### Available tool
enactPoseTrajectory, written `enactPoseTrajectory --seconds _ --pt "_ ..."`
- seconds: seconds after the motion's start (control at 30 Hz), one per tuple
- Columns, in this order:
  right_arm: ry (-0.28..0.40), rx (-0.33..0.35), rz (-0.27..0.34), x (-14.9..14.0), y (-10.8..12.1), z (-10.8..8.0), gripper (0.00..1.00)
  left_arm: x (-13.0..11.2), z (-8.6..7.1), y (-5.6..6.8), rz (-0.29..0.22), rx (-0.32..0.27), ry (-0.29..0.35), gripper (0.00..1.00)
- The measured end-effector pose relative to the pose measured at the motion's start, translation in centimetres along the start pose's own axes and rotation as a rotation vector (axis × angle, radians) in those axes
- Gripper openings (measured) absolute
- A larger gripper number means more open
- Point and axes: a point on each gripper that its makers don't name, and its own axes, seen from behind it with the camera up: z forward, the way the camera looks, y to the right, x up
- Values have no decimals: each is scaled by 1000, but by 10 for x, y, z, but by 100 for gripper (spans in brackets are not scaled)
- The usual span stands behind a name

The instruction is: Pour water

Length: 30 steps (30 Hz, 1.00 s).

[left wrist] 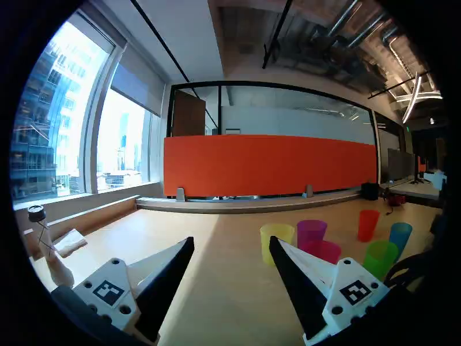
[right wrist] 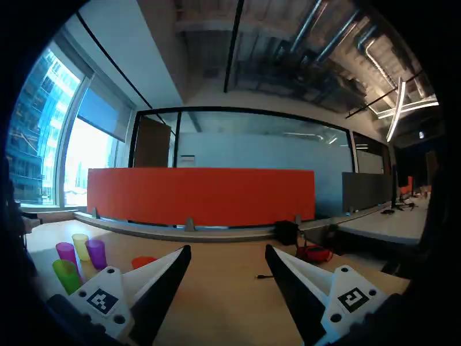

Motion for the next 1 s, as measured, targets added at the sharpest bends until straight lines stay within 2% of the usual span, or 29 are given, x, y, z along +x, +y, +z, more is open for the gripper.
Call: enactPoseTrajectory --seconds 0.47,1.0 --pt "-18 40 26 -16 -13 15 99 0 1 -1 2 0 -1 97" --pt "-80 44 34 -43 -22 27 99 -1 0 -1 1 0 -2 97"
